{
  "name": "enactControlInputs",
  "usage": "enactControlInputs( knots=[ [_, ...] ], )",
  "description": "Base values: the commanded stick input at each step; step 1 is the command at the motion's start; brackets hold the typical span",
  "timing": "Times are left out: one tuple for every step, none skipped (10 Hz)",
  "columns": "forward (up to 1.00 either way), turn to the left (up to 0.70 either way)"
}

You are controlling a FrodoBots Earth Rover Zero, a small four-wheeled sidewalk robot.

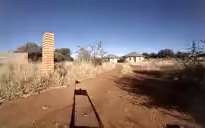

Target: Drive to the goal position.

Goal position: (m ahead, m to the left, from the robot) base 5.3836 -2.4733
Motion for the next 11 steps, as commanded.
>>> enactControlInputs(
  knots=[
    [0.5,-0.38],
    [0.5,-0.09],
    [0.5,-0.11],
    [0.5,-0.3],
    [0.5,-0.34],
    [0.5,0.0],
    [0.5,0.0],
    [0.5,-0.5],
    [0.5,-0.39],
    [0.5,0.0],
    [0.5,0.0]
  ],
)
